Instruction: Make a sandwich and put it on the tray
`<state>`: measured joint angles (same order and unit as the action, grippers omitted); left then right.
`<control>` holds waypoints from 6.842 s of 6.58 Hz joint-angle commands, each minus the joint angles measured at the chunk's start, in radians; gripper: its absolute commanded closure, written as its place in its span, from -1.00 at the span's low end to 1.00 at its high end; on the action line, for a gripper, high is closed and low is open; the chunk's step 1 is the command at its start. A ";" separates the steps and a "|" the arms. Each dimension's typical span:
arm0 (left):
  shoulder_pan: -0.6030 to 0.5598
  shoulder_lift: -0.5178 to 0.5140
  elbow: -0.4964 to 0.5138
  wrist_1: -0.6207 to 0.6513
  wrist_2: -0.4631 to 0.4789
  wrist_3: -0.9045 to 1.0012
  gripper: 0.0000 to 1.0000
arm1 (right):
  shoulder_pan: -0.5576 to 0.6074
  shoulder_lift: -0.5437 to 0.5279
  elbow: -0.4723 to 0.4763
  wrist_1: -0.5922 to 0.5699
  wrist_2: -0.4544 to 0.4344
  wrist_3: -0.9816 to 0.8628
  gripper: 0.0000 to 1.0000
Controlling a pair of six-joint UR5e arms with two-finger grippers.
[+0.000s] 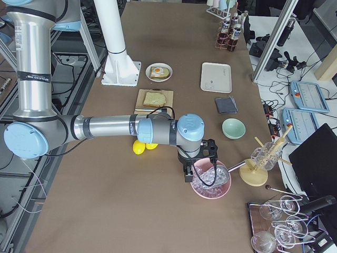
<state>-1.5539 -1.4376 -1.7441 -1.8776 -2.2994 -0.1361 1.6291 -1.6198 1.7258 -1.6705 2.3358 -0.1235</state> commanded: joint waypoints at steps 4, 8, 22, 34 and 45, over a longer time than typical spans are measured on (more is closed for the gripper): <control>0.000 -0.003 0.000 0.000 0.000 0.000 -0.95 | 0.000 -0.005 0.001 0.000 0.000 -0.005 -1.00; 0.000 -0.003 -0.002 -0.002 -0.002 0.003 -0.95 | 0.000 -0.003 0.001 0.000 0.002 -0.004 -1.00; 0.000 -0.003 0.000 -0.012 -0.002 0.001 -0.95 | 0.000 -0.025 -0.012 0.078 0.020 0.001 -1.00; 0.187 -0.105 -0.050 -0.124 -0.003 -0.380 -0.95 | -0.202 0.141 0.064 0.081 0.057 0.296 -1.00; 0.646 -0.291 -0.181 -0.120 0.304 -1.019 -0.95 | -0.956 0.086 0.275 0.641 -0.249 1.394 -1.00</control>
<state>-0.9180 -1.7229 -1.9273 -1.9992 -2.0058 -1.1478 0.7721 -1.5156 1.9911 -1.0861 2.1521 1.1799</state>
